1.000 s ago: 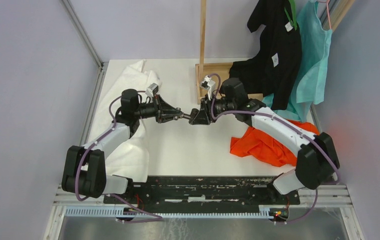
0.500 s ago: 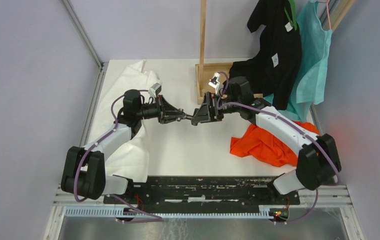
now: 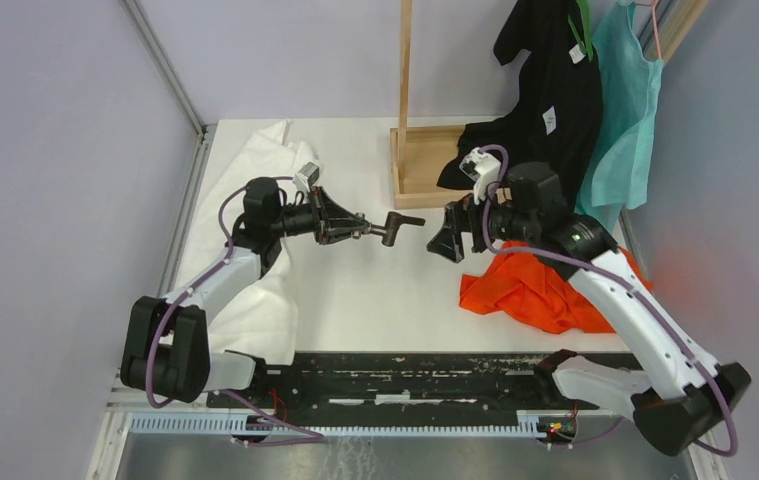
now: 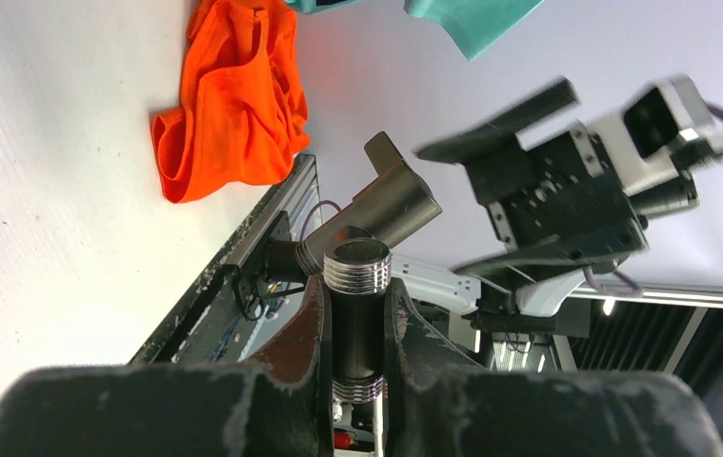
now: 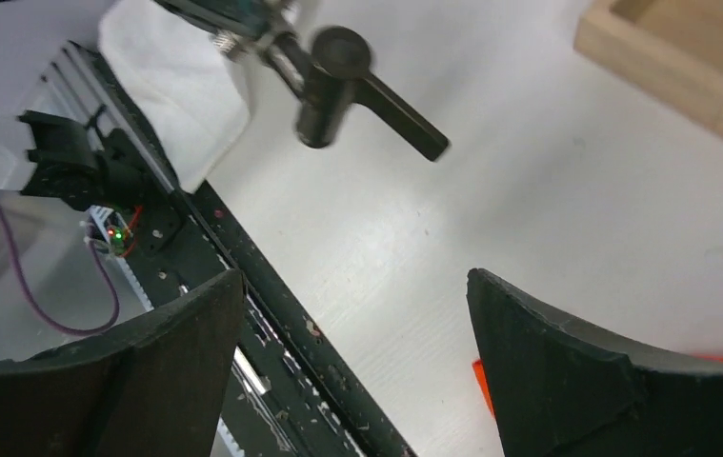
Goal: Install the water faucets
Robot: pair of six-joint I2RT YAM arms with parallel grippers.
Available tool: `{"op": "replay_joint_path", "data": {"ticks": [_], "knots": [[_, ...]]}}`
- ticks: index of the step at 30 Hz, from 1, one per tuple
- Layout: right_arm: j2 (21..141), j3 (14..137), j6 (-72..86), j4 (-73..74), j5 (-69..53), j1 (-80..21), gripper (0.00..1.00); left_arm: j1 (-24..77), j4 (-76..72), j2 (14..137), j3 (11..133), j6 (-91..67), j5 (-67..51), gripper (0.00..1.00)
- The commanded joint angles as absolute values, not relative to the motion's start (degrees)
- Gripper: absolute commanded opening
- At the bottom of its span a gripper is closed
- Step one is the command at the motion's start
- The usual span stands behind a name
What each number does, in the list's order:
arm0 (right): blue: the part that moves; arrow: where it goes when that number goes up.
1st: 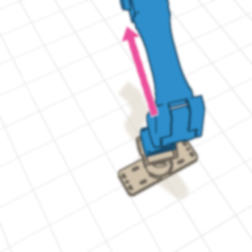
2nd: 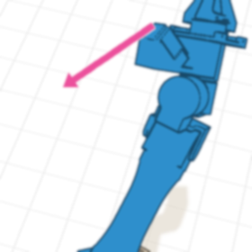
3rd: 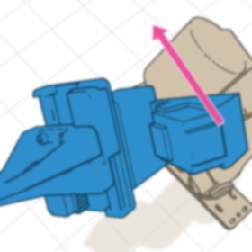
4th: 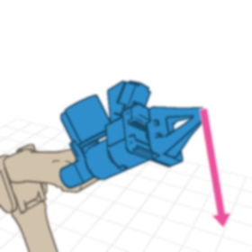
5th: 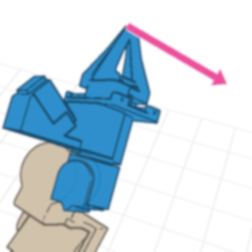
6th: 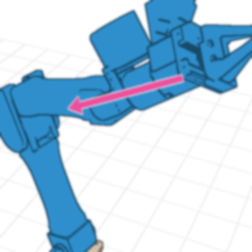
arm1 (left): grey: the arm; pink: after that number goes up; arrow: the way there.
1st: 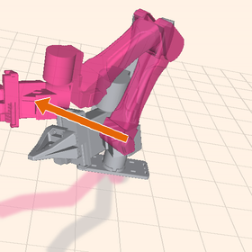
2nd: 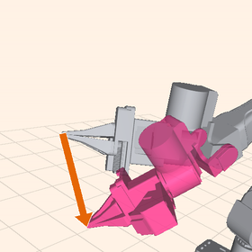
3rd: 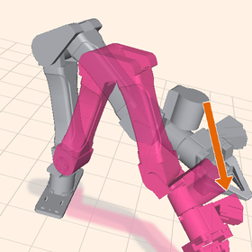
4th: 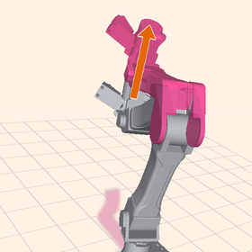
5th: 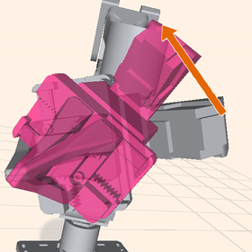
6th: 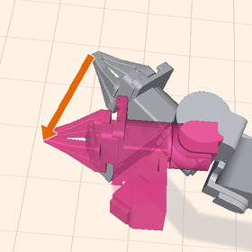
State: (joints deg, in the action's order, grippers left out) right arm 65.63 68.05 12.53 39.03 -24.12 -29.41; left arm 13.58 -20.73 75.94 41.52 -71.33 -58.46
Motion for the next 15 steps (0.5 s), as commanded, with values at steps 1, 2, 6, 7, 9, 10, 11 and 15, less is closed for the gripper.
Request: {"op": "replay_joint_path", "data": {"ticks": [1, 2, 6, 7, 9, 10, 11, 15], "knots": [[57.9, 64.1, 11.2, 21.1, -32.3, -30.6, 0.9, 13.5, -21.4, 73.2, 45.4, -70.0, -57.8, 0.03], [57.8, 62.6, 17.4, 16.0, -32.7, -31.4, 0.88, 13.5, -20.8, 73.1, 45.5, -69.6, -57.5, 0.03], [62.0, 60.3, 30.1, 0.4, -32.5, -35.4, 0.7, 13.5, -20.2, 72.9, 45.2, -69.3, -57.3, 0.03], [63.8, 61.2, 30.1, 0.2, -31.6, -37.0, 0.66, 13.6, -20.1, 72.7, 45.1, -69.3, -57.2, 0.03], [67.1, 63.6, 28.5, 1.7, -29.9, -39.5, 0.63, 13.5, -20.0, 72.3, 44.9, -69.3, -57.2, 0.03], [68.7, 64.7, 28.0, 2.7, -29.1, -40.2, 0.63, 13.5, -19.9, 72.1, 44.9, -69.2, -57.2, 0.03], [70.3, 65.6, 28.2, 3.4, -28.3, -40.5, 0.63, 13.5, -19.7, 71.9, 44.9, -69.1, -57.2, 0.03], [74.7, 66.0, 29.2, 3.8, -21.8, -40.5, 0.64, 13.6, -18.6, 71.3, 45.2, -68.5, -57.3, 0.03]]}}
